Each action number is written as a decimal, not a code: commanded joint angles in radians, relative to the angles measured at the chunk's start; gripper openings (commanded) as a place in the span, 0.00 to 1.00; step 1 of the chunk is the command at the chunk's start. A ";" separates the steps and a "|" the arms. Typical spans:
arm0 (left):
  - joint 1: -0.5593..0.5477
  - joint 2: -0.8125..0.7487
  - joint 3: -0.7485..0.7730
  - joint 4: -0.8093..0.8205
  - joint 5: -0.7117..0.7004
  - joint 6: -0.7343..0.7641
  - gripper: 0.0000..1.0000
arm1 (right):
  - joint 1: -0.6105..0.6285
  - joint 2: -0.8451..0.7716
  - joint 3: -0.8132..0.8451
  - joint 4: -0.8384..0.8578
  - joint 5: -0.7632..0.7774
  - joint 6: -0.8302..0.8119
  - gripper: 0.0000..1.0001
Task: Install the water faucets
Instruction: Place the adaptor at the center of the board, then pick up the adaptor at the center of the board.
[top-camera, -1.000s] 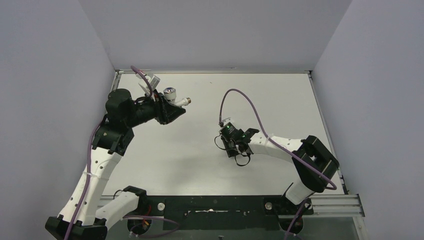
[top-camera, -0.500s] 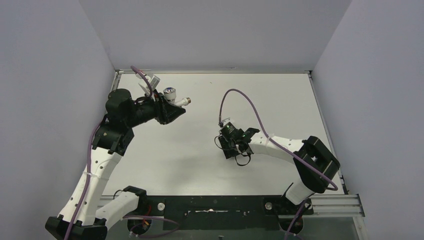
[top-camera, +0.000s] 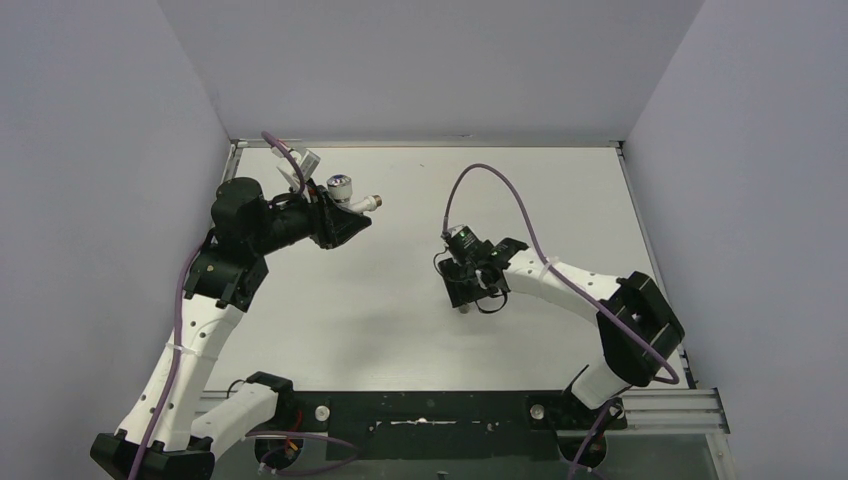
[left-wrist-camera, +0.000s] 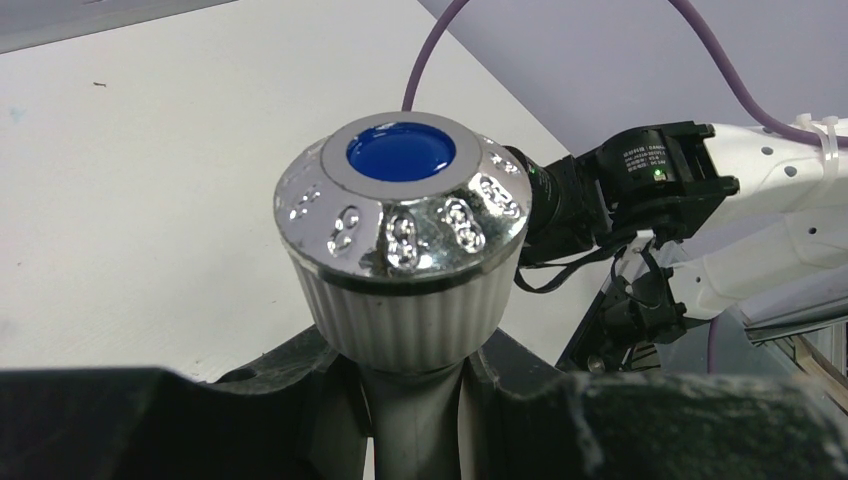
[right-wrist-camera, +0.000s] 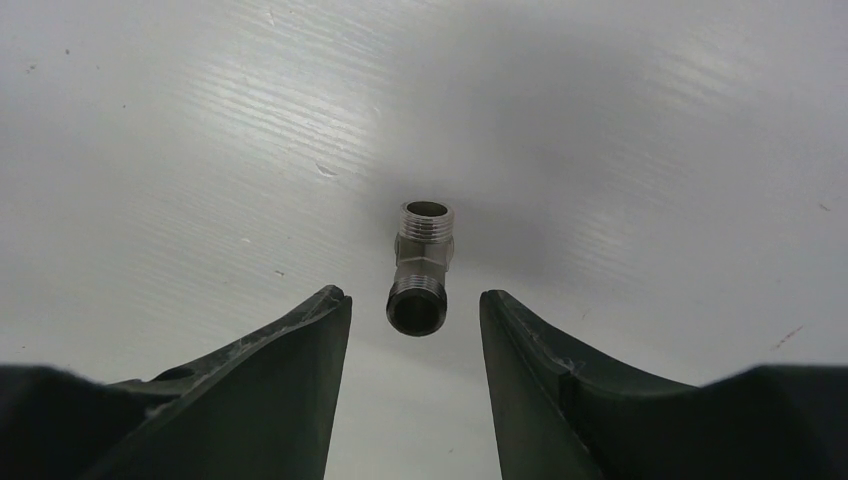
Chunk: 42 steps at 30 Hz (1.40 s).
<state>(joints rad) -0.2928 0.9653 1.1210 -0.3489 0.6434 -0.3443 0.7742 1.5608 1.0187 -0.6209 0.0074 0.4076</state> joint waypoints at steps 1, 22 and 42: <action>0.004 -0.013 0.013 0.049 -0.001 0.004 0.00 | -0.026 -0.002 0.057 -0.054 -0.055 -0.010 0.51; 0.004 -0.012 0.007 0.049 0.000 0.004 0.00 | -0.043 0.110 0.135 -0.113 -0.068 -0.060 0.44; 0.004 -0.012 0.008 0.045 -0.002 0.008 0.00 | -0.043 0.149 0.132 -0.118 -0.070 -0.077 0.36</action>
<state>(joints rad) -0.2928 0.9653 1.1168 -0.3492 0.6411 -0.3447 0.7383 1.7134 1.1225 -0.7357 -0.0681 0.3473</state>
